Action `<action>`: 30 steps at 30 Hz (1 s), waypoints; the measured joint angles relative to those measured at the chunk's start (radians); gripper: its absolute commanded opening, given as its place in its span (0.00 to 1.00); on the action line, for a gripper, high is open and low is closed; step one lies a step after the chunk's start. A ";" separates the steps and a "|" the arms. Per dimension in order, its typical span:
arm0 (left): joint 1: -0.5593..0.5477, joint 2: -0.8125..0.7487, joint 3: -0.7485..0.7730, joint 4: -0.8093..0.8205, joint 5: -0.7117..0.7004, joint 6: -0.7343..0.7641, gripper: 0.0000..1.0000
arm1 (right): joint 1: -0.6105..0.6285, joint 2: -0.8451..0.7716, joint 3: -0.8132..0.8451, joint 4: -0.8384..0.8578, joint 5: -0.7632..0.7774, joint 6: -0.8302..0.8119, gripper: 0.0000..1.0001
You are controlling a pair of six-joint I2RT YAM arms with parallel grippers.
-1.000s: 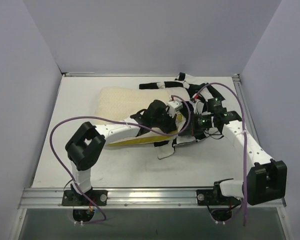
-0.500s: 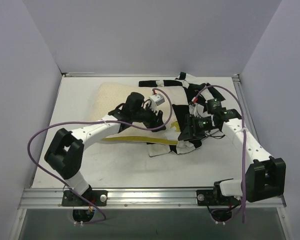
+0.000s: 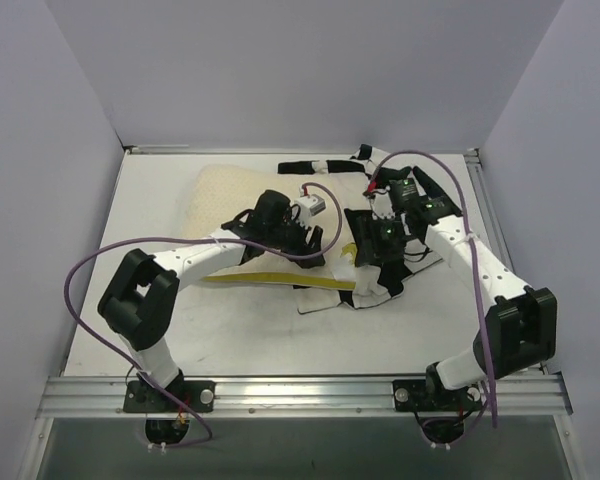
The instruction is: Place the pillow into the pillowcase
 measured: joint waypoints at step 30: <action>0.079 0.048 -0.080 0.354 0.128 -0.618 0.00 | 0.034 0.154 0.014 0.093 -0.163 0.139 0.00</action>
